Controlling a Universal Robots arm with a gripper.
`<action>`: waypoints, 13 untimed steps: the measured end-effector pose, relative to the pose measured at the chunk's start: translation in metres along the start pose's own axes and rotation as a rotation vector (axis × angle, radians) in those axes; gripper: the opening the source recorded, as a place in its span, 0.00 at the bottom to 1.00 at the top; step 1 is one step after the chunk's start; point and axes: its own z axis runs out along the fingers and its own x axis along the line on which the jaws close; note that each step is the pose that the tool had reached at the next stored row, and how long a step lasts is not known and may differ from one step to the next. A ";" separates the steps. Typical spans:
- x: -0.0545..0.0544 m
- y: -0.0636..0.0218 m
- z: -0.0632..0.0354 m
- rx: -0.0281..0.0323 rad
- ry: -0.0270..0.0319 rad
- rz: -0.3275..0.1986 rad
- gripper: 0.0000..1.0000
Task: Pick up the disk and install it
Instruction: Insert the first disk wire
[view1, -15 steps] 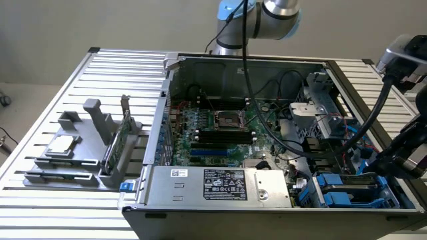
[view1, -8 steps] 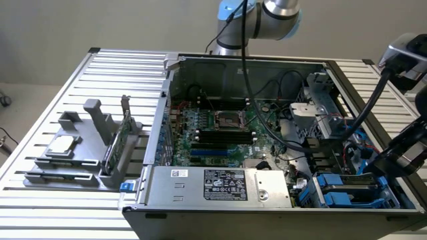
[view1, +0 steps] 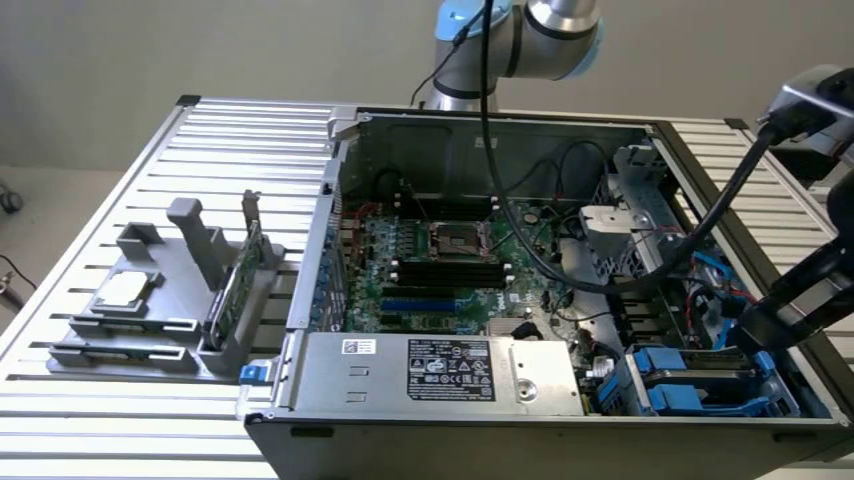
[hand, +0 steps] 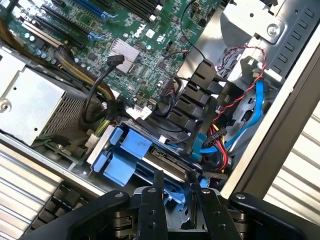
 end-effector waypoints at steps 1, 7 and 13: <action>0.000 0.0000 0.0003 0.0006 -0.0003 0.016 0.31; 0.000 -0.0002 0.0022 0.0069 -0.0052 0.119 0.31; 0.000 -0.0004 0.0043 0.0148 -0.0125 0.225 0.31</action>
